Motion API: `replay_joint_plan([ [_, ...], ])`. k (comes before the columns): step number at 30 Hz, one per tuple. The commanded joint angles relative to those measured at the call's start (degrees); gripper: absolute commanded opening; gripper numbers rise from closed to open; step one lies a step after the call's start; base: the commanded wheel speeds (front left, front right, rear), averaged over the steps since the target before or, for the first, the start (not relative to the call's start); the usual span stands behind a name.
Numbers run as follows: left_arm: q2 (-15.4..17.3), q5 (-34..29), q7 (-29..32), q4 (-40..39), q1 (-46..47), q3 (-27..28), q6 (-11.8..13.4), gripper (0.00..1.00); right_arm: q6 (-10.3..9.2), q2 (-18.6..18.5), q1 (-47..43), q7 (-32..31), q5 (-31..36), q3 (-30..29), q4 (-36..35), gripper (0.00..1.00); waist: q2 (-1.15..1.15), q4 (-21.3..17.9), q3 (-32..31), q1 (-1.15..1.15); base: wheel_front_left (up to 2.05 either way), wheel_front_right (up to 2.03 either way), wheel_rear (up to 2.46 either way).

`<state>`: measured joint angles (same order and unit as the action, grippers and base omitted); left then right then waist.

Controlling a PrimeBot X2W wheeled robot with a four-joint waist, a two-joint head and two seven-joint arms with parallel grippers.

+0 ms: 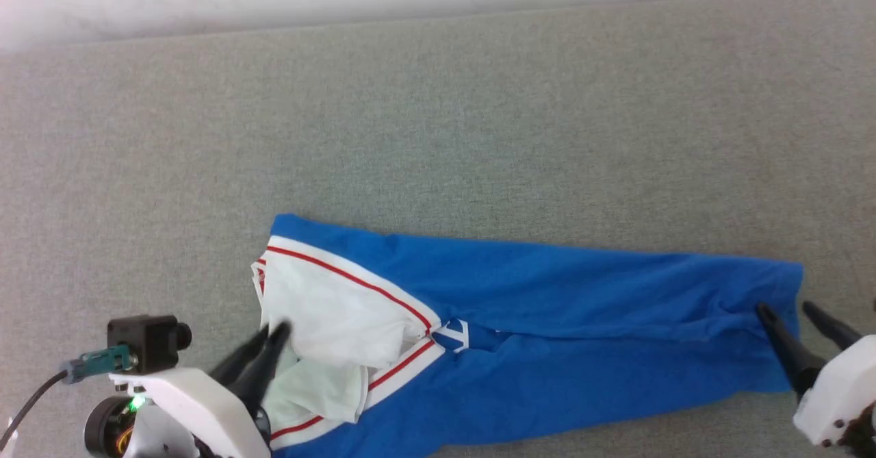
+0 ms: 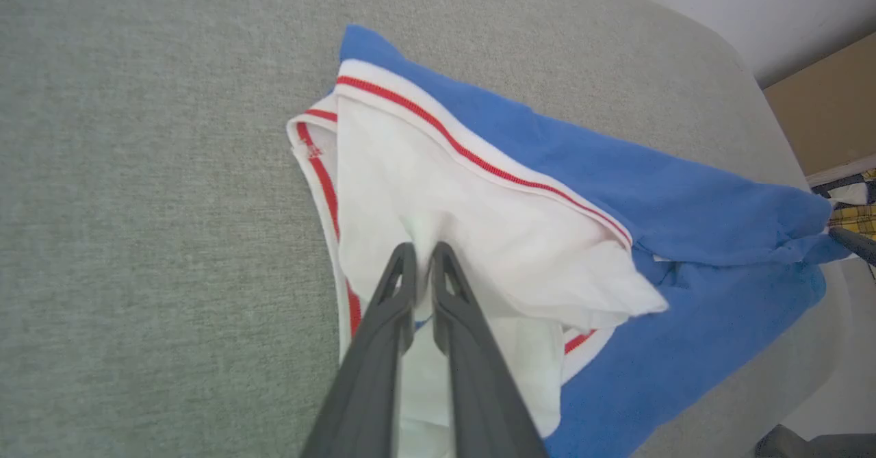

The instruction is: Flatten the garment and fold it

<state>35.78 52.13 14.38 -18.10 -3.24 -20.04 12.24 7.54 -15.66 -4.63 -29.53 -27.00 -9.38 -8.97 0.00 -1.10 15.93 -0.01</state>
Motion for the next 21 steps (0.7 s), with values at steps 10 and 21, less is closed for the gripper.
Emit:
replay_joint_plan([
  [10,-4.35,-7.25,-16.48,-6.03,-2.56,8.42,8.04,1.0,-0.05,2.93,-3.05,0.97,-0.79,-8.32,-5.77,1.0,0.0,-0.65,-3.07,0.01,0.0,0.0,0.0],
  [21,-5.42,-17.56,-27.31,-7.51,-5.78,8.76,10.41,1.0,-0.05,5.7,-2.15,0.34,2.12,-9.62,-2.53,1.0,0.0,0.54,2.22,0.01,0.0,0.0,0.0],
])
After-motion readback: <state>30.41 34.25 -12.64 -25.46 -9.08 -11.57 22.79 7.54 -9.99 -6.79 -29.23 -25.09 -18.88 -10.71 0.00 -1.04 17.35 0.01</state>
